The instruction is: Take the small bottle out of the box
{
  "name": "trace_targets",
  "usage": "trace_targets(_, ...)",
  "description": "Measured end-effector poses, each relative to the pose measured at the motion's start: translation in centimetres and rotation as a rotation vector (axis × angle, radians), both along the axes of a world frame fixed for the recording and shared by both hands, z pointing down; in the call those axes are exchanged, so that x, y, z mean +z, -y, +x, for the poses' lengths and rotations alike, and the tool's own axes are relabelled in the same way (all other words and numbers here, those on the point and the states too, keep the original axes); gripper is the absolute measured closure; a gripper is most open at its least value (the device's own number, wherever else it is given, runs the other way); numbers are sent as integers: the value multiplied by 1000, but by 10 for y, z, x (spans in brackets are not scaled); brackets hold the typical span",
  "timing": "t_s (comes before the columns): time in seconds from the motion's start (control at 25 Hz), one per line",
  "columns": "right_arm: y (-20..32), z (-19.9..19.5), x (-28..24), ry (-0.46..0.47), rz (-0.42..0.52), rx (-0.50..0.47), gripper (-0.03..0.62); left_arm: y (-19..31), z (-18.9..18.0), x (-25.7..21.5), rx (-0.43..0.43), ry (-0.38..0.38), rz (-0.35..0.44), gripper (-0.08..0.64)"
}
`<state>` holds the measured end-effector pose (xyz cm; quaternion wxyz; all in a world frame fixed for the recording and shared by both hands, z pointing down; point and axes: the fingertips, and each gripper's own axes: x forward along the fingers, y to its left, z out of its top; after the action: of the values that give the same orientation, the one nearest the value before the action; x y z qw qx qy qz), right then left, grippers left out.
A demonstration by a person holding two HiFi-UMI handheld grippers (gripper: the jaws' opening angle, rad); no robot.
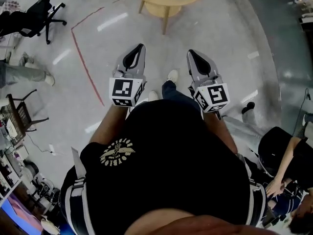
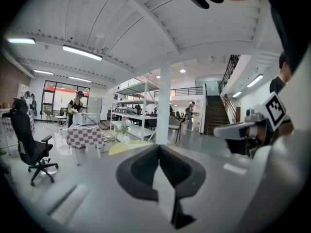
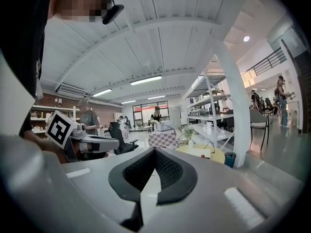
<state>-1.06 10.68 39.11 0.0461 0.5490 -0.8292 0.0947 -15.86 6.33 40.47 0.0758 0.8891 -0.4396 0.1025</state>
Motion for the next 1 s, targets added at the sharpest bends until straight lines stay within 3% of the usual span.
trace_targets(0.28, 20, 11, -7, -7, -20, 11, 586, 24, 15, -2, 14, -13, -9, 560)
trace_targets(0.72, 74, 51, -19, -9, 26, 33, 586, 78, 50, -6, 31, 11, 14, 560)
trace_targets(1.0, 113, 69, -22, -3, 25, 9, 586, 120, 71, -19, 5, 13, 26, 560)
